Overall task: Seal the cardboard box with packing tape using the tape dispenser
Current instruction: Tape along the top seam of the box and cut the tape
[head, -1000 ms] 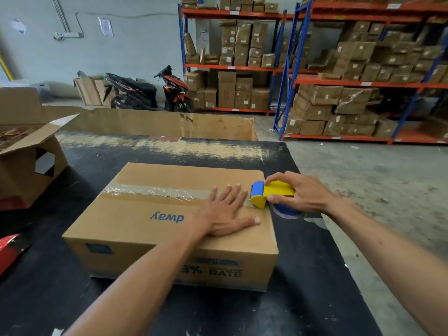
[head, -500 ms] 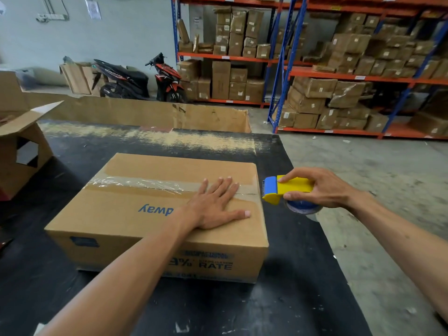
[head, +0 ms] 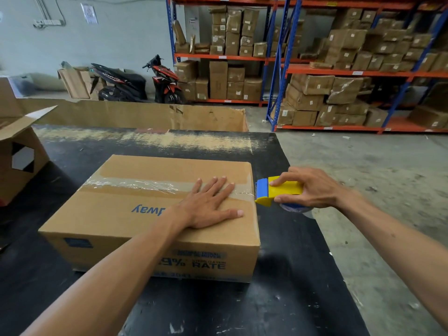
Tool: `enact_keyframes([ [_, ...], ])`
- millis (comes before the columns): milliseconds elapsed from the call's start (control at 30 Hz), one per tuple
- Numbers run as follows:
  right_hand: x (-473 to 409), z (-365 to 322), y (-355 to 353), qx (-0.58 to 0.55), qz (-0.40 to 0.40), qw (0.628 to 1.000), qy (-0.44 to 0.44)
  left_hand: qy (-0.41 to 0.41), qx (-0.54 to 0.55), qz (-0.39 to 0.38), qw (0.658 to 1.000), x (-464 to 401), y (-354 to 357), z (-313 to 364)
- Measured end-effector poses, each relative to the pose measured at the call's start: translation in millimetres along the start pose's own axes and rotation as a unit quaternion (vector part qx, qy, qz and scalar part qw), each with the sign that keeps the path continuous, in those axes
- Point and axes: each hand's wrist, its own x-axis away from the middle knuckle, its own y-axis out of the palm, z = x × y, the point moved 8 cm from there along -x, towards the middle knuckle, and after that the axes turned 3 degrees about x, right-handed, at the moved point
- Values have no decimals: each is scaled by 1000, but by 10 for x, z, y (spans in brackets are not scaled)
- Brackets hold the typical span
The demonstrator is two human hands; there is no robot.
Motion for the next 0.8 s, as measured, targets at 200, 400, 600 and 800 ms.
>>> enact_keyframes([
  [200,20,53,34,-47,-3,998,29,-26,-6,-10,1000,-73,-82,182],
  [400,201,197,59,-144,18,986,87,2,16,4,1000,-166,2,375],
  [600,305,337,-87,-90,6,991,95,-2,14,3,1000,-195,12,362],
  [800,152,9,219,14,10,998,62,3,-4,-5,1000,-230,26,391],
])
